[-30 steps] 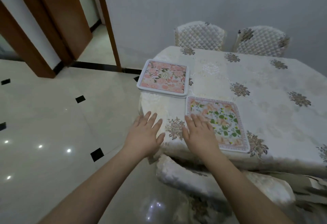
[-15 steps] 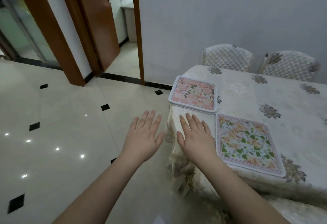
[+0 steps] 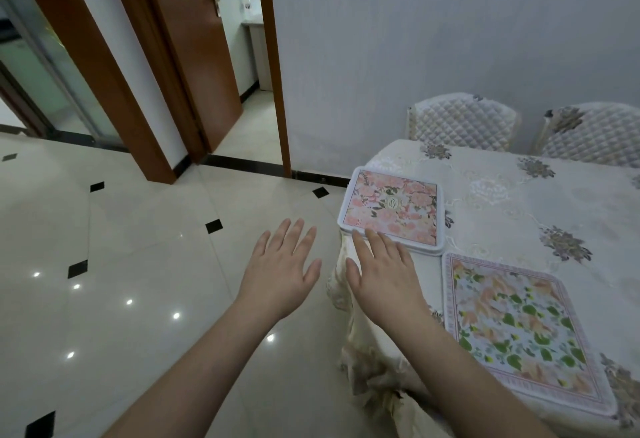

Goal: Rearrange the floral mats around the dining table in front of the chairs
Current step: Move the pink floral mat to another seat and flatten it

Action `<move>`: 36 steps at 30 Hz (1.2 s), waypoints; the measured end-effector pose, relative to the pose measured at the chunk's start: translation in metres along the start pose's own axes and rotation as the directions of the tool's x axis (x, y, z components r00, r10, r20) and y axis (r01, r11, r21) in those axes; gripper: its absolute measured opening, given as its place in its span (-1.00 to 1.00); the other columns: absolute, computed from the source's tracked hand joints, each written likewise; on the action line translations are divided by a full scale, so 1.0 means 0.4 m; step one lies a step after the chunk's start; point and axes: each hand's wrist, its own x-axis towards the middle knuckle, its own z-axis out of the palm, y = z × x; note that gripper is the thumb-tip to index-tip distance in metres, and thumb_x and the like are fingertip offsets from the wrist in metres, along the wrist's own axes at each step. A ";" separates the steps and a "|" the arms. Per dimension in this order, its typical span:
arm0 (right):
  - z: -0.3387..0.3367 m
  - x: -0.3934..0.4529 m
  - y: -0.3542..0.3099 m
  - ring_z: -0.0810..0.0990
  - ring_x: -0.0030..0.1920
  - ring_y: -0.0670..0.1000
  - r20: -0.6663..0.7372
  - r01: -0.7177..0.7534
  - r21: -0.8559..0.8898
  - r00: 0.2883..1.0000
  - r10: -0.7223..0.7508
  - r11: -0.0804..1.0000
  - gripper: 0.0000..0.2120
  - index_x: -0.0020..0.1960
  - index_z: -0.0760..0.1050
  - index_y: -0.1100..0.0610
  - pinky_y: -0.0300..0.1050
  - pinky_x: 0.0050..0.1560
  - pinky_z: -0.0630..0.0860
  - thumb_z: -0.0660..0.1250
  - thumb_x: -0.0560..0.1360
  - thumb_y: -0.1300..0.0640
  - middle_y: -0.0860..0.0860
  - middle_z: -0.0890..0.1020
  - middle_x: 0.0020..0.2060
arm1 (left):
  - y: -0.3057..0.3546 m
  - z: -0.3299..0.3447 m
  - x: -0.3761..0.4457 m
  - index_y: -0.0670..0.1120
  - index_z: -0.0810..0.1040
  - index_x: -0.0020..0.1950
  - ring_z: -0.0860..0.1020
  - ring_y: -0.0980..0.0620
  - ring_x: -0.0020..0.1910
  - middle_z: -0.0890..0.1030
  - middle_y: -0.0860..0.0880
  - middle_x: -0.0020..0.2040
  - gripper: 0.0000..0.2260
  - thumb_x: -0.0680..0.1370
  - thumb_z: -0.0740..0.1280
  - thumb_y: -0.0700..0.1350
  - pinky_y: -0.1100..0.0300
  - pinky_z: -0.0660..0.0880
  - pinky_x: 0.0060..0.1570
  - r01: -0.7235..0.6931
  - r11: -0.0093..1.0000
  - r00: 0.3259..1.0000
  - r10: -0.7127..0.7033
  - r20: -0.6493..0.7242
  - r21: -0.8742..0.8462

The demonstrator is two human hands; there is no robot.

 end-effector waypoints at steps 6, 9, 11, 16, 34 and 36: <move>0.017 0.109 -0.028 0.08 0.57 0.04 -0.005 -0.006 0.015 1.000 0.006 1.000 -0.47 0.59 0.04 0.00 0.04 0.53 -0.05 -0.04 0.65 -0.10 0.04 0.16 0.57 | -0.061 0.016 0.081 0.09 -0.09 0.61 -0.15 0.05 0.59 -0.05 0.03 0.63 -0.46 0.64 -0.15 0.19 0.01 -0.16 0.54 -0.035 0.999 0.999 0.036 0.023 -0.025; 0.044 0.166 -0.056 0.02 0.58 0.04 0.021 -0.031 0.015 0.999 0.030 0.999 -0.46 0.59 0.01 -0.01 0.06 0.54 -0.08 -0.07 0.65 -0.11 0.03 0.12 0.58 | -0.102 0.034 0.135 0.09 -0.10 0.61 -0.17 0.05 0.59 -0.07 0.03 0.63 -0.46 0.64 -0.15 0.19 0.01 -0.18 0.54 -0.055 0.997 0.998 0.057 0.039 -0.046; 0.063 0.213 -0.080 0.02 0.58 0.04 0.024 -0.050 0.006 0.998 0.050 0.999 -0.47 0.59 0.01 -0.01 0.06 0.54 -0.08 -0.09 0.65 -0.11 0.02 0.11 0.59 | -0.140 0.046 0.182 0.08 -0.11 0.61 -0.18 0.05 0.59 -0.08 0.03 0.63 -0.46 0.65 -0.15 0.19 0.01 -0.19 0.53 -0.080 0.994 0.995 0.084 0.056 -0.068; 0.108 0.321 -0.143 0.03 0.58 0.04 0.023 -0.144 -0.024 0.989 0.144 0.989 -0.47 0.59 0.02 0.00 0.08 0.54 -0.04 -0.08 0.65 -0.10 0.02 0.12 0.58 | -0.266 0.081 0.287 0.06 -0.06 0.61 -0.14 0.02 0.59 -0.04 0.01 0.63 -0.47 0.66 -0.14 0.17 -0.01 -0.15 0.53 -0.167 0.984 0.984 0.169 0.049 -0.058; 0.197 0.494 -0.122 -0.03 0.59 0.02 0.049 -0.465 -0.047 0.883 0.467 0.884 -0.45 0.60 -0.05 -0.01 0.07 0.53 -0.07 -0.05 0.64 -0.09 -0.01 0.02 0.60 | -0.313 0.185 0.650 0.02 0.07 0.60 0.00 -0.01 0.59 0.10 -0.02 0.61 -0.51 0.67 -0.09 0.11 -0.02 -0.07 0.52 -0.517 0.852 0.853 0.521 0.038 -0.075; 0.209 0.516 -0.086 -0.03 0.59 0.02 0.042 -0.498 -0.042 0.865 0.499 0.866 -0.45 0.60 -0.05 -0.01 0.07 0.53 -0.08 -0.07 0.65 -0.09 -0.01 0.02 0.60 | -0.290 0.198 0.703 0.01 0.09 0.59 0.02 -0.02 0.58 0.12 -0.02 0.61 -0.51 0.67 -0.07 0.11 -0.03 -0.05 0.51 -0.548 0.833 0.834 0.551 0.034 -0.076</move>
